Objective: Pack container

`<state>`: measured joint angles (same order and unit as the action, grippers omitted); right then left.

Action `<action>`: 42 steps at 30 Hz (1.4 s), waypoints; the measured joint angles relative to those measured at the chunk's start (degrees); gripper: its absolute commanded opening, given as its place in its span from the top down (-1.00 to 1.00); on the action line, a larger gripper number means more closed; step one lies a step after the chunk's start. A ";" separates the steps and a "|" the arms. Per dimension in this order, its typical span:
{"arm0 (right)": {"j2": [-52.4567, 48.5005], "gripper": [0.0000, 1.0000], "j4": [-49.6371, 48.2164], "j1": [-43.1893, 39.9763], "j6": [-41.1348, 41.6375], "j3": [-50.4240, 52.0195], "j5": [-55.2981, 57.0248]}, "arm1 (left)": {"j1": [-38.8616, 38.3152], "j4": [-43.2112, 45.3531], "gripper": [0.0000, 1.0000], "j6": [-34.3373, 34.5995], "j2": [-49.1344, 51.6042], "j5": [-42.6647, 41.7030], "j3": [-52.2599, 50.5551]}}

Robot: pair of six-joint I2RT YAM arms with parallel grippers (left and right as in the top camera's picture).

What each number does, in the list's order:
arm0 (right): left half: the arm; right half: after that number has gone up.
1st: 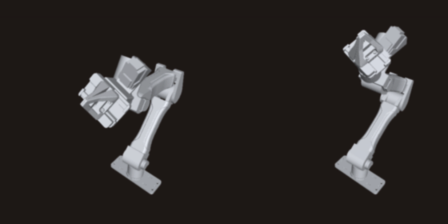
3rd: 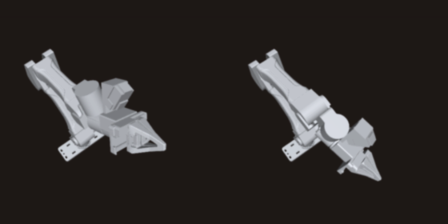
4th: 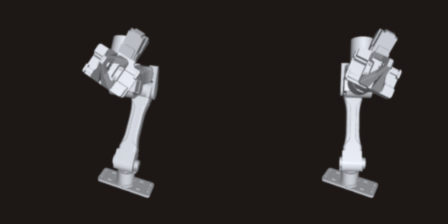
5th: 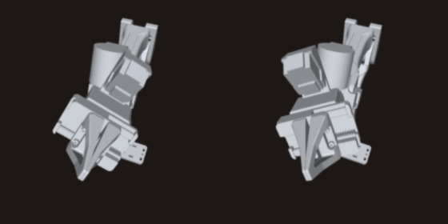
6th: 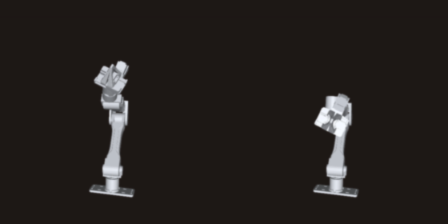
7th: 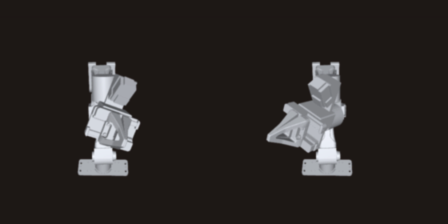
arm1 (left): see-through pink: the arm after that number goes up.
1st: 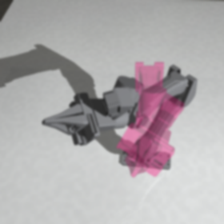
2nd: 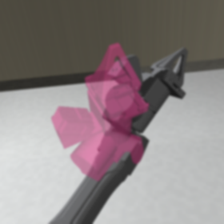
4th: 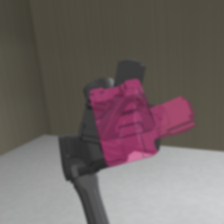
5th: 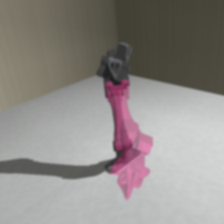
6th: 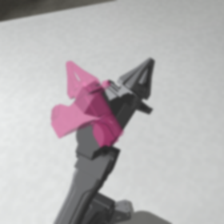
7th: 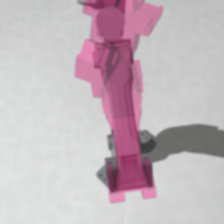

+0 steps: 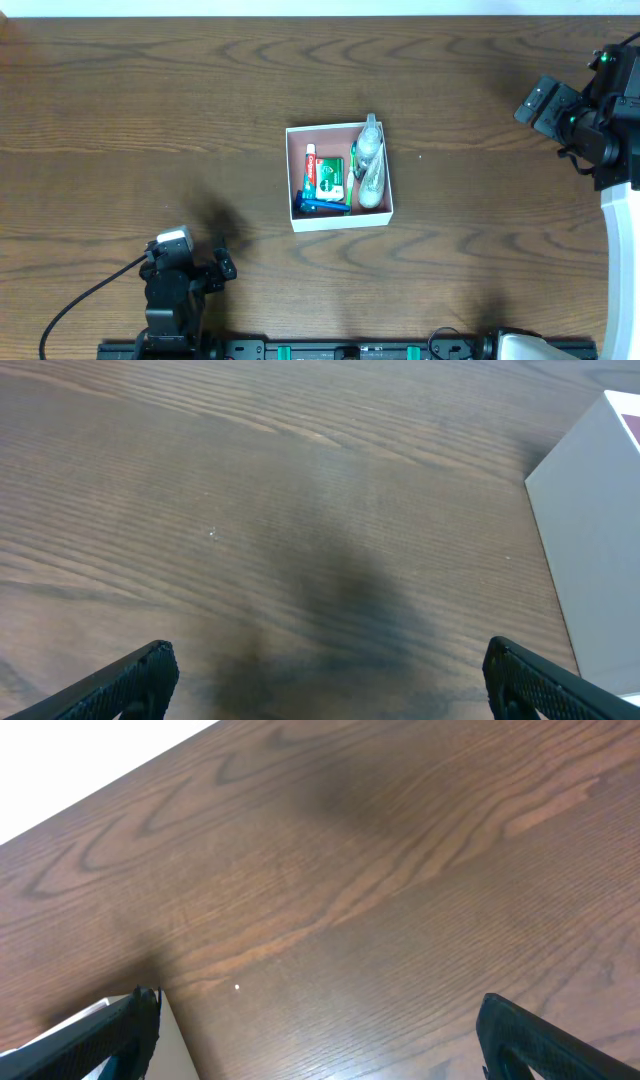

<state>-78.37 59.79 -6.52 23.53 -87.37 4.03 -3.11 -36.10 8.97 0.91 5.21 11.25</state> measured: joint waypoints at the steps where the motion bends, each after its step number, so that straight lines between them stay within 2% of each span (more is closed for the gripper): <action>1: 0.00 -0.99 -0.02 0.00 0.00 0.00 0.00 | 0.00 0.02 -0.96 0.00 -0.15 0.00 -0.24; 42: 0.04 -0.98 1.64 0.00 -0.15 0.00 0.63 | 0.00 0.26 -0.96 0.00 -0.31 -0.35 -1.57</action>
<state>-78.32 61.43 -6.52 23.38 -87.37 4.67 -3.11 -35.83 8.97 0.60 4.86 9.67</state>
